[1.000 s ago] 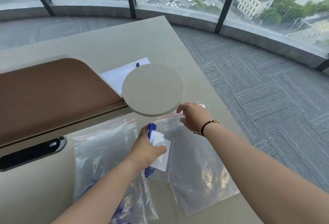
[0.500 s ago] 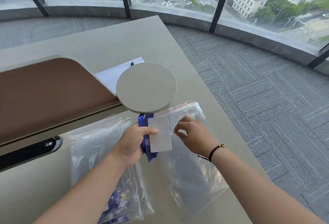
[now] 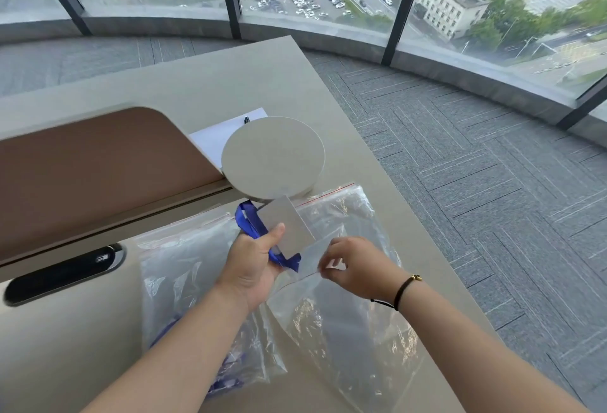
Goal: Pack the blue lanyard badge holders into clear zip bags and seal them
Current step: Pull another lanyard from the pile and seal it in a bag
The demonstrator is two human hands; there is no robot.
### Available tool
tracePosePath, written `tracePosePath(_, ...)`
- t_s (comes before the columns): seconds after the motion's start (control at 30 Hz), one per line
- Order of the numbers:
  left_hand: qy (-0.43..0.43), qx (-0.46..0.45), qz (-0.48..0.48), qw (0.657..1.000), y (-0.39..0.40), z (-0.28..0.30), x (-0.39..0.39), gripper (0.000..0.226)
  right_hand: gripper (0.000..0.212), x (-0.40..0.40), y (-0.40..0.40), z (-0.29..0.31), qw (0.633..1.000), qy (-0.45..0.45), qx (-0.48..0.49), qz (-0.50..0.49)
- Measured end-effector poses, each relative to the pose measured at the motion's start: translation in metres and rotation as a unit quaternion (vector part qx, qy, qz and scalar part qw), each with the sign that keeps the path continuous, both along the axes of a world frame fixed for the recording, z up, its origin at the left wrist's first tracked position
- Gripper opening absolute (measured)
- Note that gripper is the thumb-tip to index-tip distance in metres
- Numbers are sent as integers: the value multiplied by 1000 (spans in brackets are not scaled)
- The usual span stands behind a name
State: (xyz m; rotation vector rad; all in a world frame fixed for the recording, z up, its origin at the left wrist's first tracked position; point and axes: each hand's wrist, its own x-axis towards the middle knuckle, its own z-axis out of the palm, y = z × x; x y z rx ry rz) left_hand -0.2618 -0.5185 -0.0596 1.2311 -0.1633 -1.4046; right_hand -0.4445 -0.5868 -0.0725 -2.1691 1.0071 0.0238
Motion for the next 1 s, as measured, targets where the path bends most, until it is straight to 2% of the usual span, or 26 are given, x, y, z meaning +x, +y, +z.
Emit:
tracePosePath(0.1, -7, 19, 30, 999, 5, 0, 3, 33, 8, 3, 4, 8, 1000, -1, 7, 2)
tracePosePath(0.23, -46, 55, -20, 997, 14, 5, 2, 11, 7, 10, 9, 15, 1000, -17, -4, 2)
tracePosePath(0.33, -138, 76, -107, 982, 20, 6, -1, 28, 4, 15, 13, 18, 999, -37, -15, 2)
tracePosePath(0.43, -277, 104, -235, 926, 26, 7, 0, 19, 3, 20, 15, 24, 999, -47, -22, 4)
tracePosePath(0.47, -307, 113, -274, 905, 27, 7, 1, 13, 3, 21, 16, 26, 998, -49, -25, 5)
tracePosePath(0.53, -335, 126, -343, 868, 27, 13, 4, 17, 4, 24, 18, 31, 998, -57, -28, 5)
tracePosePath(0.7, -345, 159, -492, 783, 24, 33, 8, 25, 3, 26, 23, 44, 997, -69, -36, 14)
tracePosePath(0.8, -247, 204, -554, 768, 28, 42, 11, 38, 4, 27, 26, 52, 996, -76, -53, 14)
tracePosePath(0.87, -245, 208, -572, 754, 31, 45, 14, 49, 5, 28, 29, 61, 995, -75, -55, 21)
tracePosePath(0.93, -334, 178, -587, 716, 35, 50, 20, 69, 2, 29, 34, 71, 996, -72, -54, 25)
tracePosePath(1.0, -446, 159, -582, 660, 43, 60, 23, 77, 4, 29, 38, 80, 995, -74, -55, 24)
